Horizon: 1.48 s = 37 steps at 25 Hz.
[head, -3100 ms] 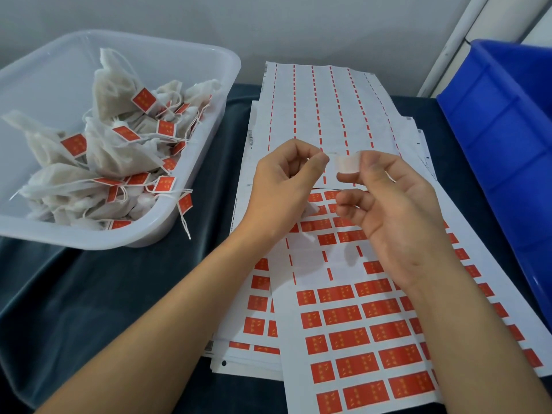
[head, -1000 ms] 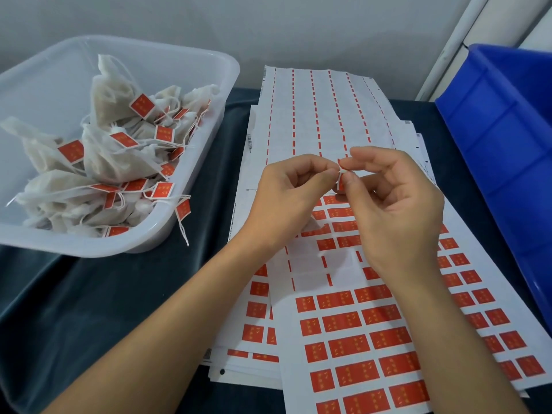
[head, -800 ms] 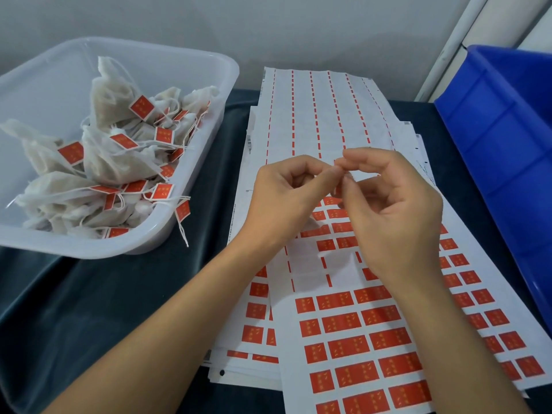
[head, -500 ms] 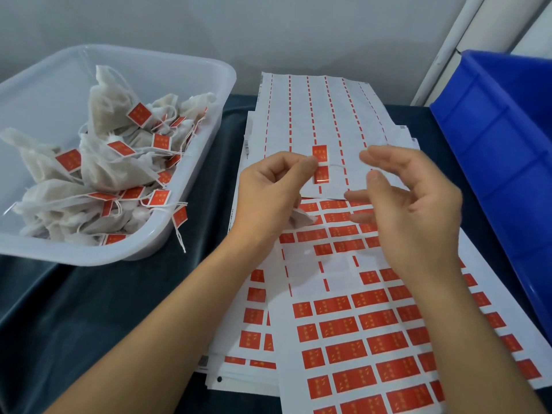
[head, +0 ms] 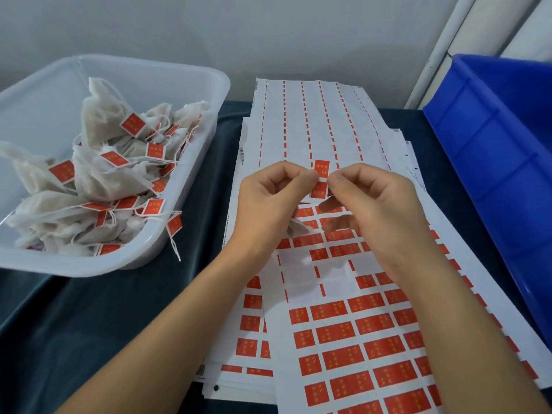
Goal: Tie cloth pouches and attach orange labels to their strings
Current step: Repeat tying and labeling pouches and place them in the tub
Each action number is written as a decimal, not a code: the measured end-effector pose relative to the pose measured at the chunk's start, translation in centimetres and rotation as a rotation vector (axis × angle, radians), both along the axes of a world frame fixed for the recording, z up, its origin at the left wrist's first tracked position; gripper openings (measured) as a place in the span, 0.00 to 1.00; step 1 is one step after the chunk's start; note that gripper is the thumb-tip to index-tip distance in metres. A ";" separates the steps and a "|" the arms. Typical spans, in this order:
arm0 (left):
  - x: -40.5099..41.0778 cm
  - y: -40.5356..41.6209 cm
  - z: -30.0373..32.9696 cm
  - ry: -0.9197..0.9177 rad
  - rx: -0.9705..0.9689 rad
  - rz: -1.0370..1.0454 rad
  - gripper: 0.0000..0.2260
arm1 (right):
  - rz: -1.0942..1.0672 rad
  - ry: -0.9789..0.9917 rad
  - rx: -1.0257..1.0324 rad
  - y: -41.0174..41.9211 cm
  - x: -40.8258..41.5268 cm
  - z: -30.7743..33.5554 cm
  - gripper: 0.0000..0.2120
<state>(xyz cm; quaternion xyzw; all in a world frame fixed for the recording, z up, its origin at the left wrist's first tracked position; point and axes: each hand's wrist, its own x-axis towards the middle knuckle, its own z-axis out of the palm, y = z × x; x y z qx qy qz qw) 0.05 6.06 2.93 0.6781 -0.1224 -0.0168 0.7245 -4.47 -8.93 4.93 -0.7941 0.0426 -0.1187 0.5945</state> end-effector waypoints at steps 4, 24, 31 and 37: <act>0.2 -0.2 -0.2 -0.055 0.096 0.081 0.04 | -0.058 -0.018 -0.149 -0.1 0.0 0.1 0.06; 0.4 0.2 -0.6 -0.187 0.283 -0.022 0.03 | -0.154 -0.063 -0.461 -1.2 -0.1 1.5 0.02; 0.7 0.7 0.0 0.019 0.173 -0.138 0.05 | -0.087 -0.022 -0.325 -1.3 0.0 1.6 0.02; 0.8 0.6 0.0 0.096 0.146 -0.134 0.05 | -0.080 0.002 -0.301 -1.3 0.1 1.6 0.04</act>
